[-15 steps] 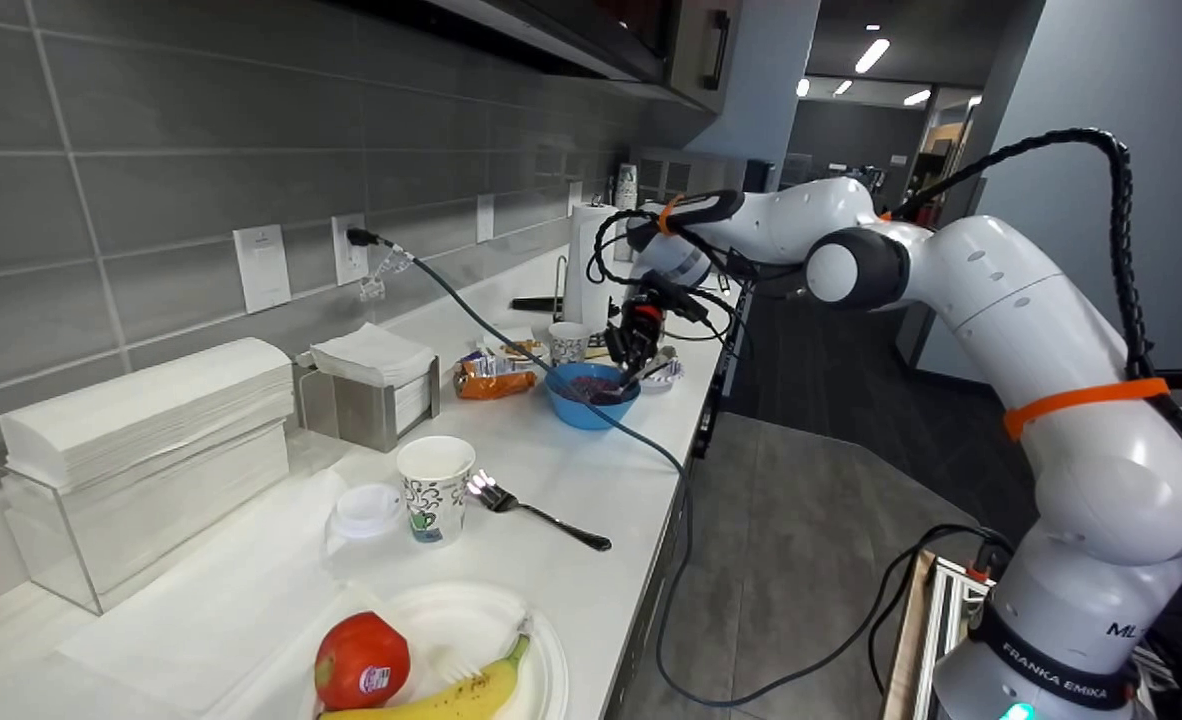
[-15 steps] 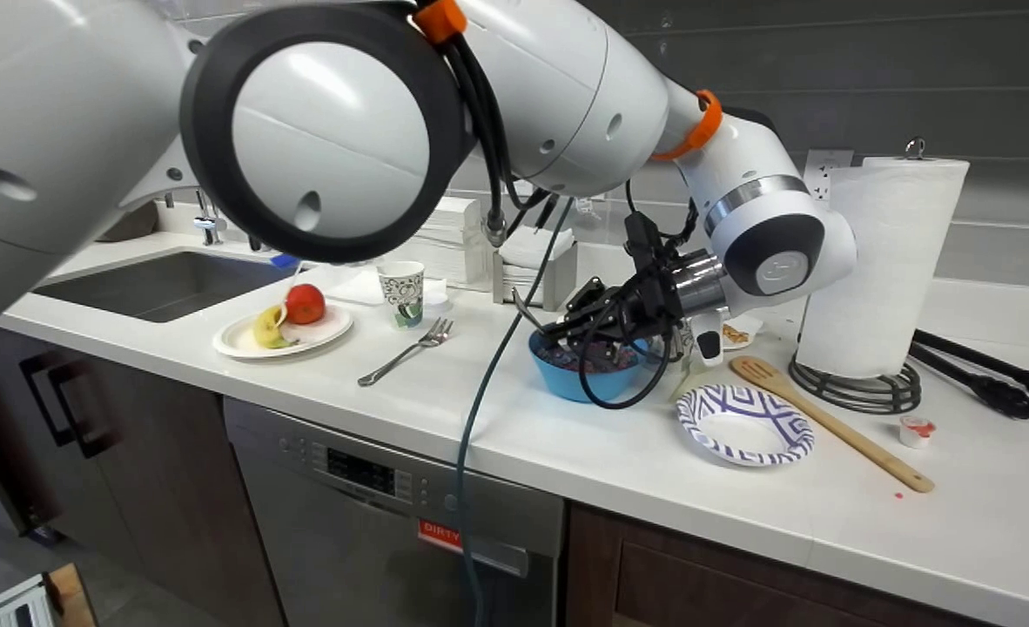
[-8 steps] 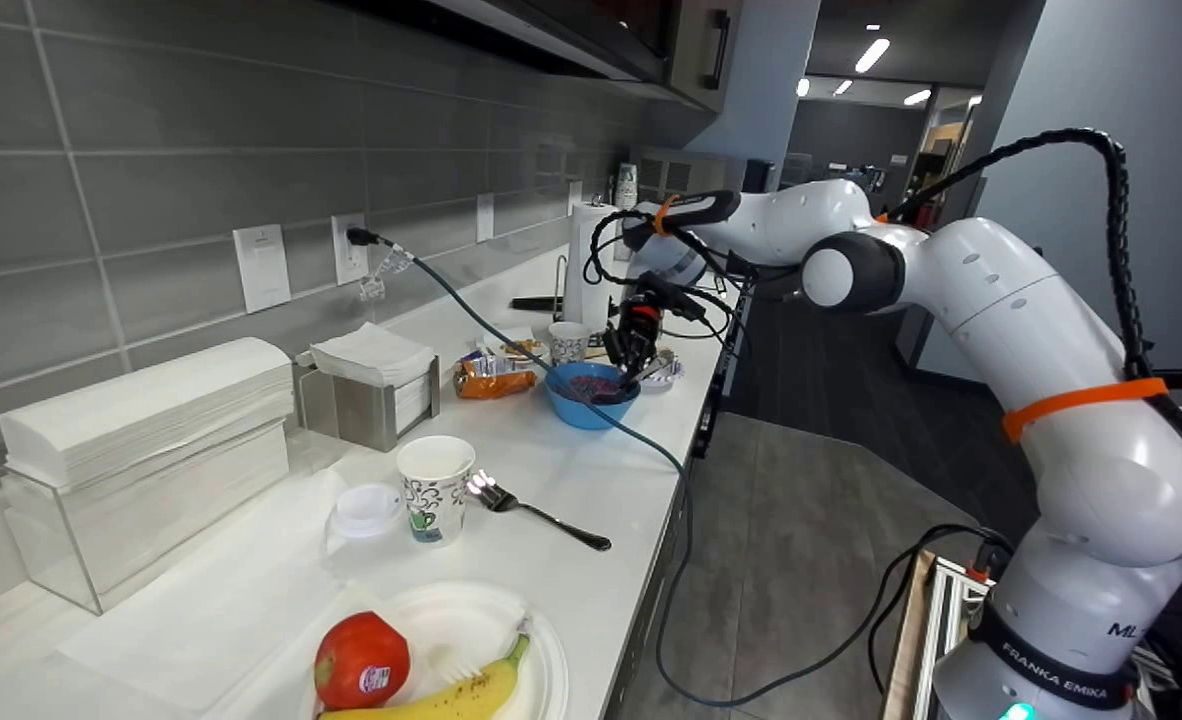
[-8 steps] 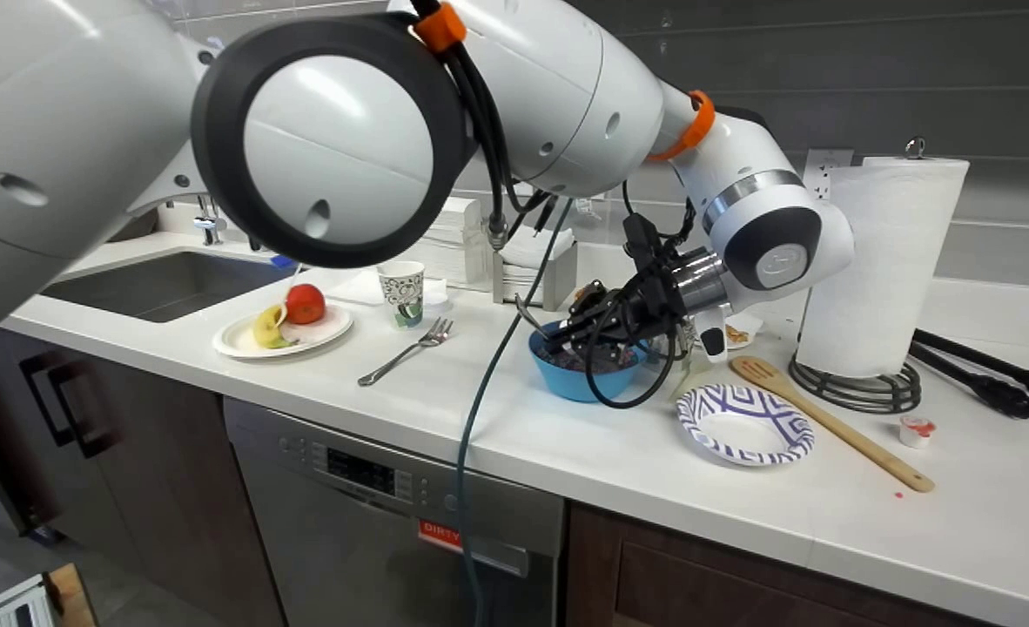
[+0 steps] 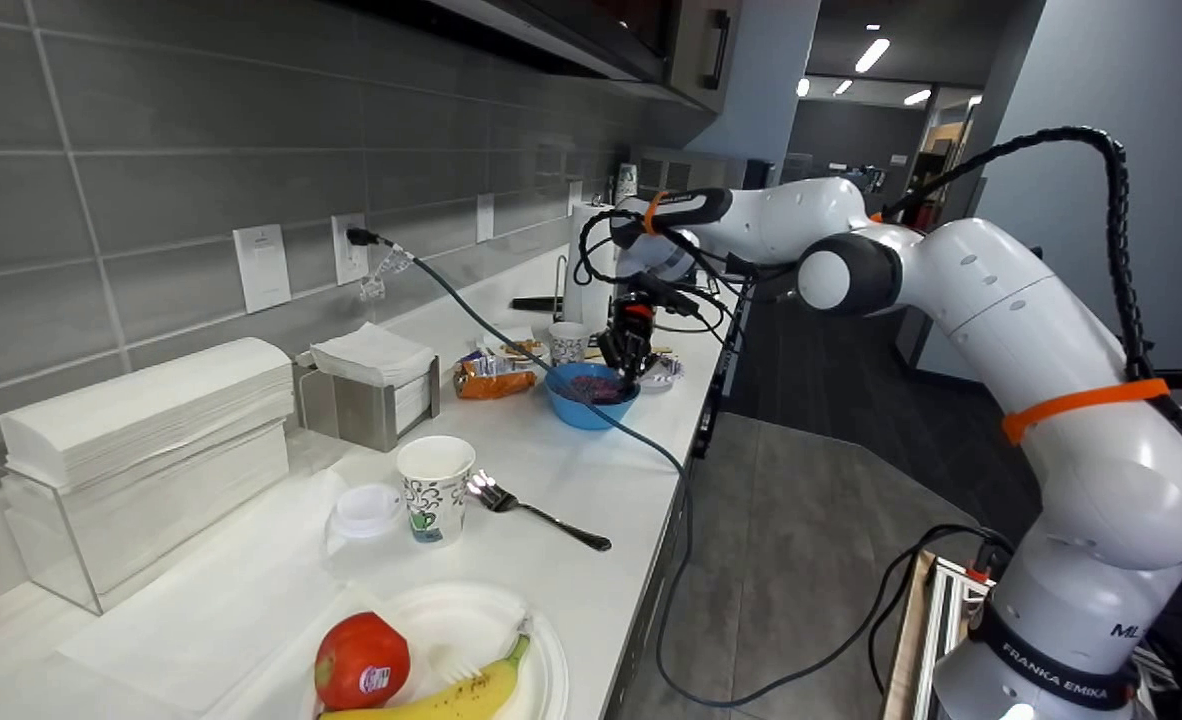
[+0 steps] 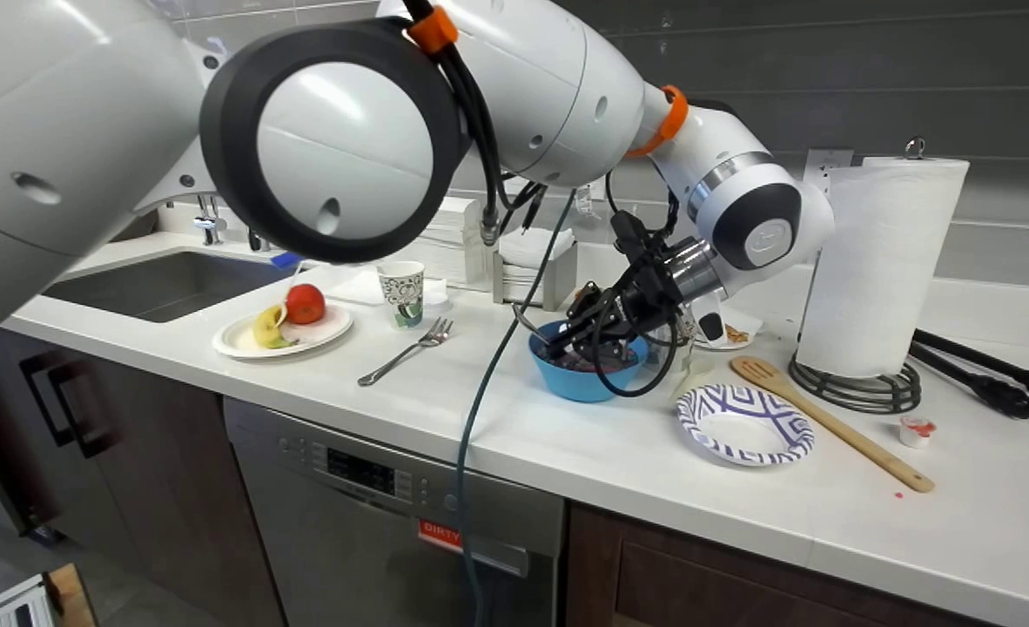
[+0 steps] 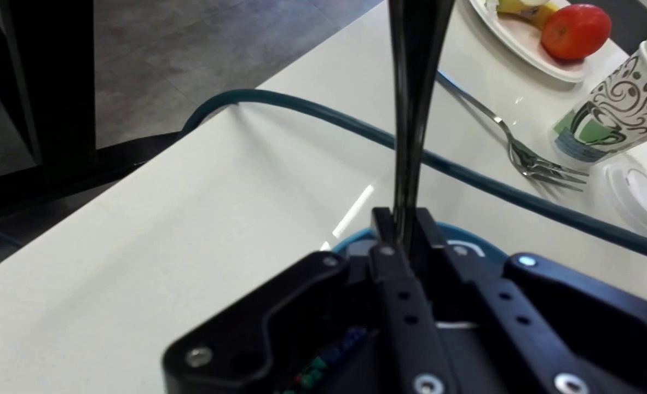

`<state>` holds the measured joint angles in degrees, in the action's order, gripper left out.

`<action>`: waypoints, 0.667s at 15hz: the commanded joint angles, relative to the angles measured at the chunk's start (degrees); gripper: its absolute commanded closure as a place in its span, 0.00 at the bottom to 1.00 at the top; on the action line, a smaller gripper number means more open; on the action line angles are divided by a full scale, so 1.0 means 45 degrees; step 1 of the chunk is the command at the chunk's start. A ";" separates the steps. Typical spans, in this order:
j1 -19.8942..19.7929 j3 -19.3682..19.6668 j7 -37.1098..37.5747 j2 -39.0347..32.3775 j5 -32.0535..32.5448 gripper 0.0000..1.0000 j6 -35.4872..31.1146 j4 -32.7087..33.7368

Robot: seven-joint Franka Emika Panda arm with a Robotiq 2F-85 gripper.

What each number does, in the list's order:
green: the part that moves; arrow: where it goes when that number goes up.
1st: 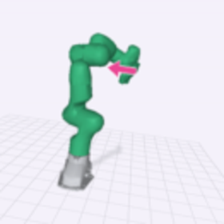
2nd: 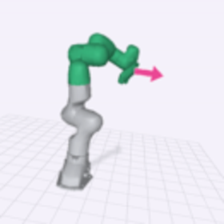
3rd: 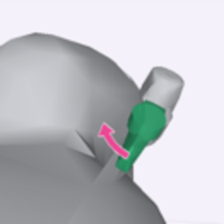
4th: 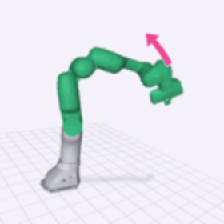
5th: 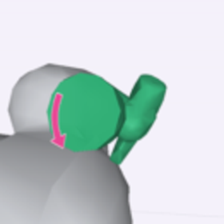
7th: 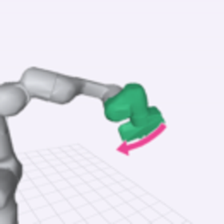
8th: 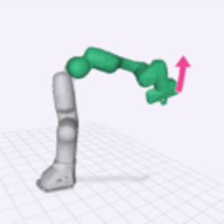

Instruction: Transfer a spoonful of contents from the blue bowl to the right cup

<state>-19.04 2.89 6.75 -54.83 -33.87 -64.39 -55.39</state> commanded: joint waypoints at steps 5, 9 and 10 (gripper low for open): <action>0.0780 0.0365 -0.0027 -0.0432 0.1413 0.97 -0.1401 0.0564; 0.1002 0.0391 -0.0038 -0.0445 0.1837 0.97 -0.1913 0.0561; 0.1042 0.0399 -0.0044 -0.0429 0.1955 0.97 -0.1993 0.0555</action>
<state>-15.36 3.67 6.71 -55.26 -27.12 -71.21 -54.68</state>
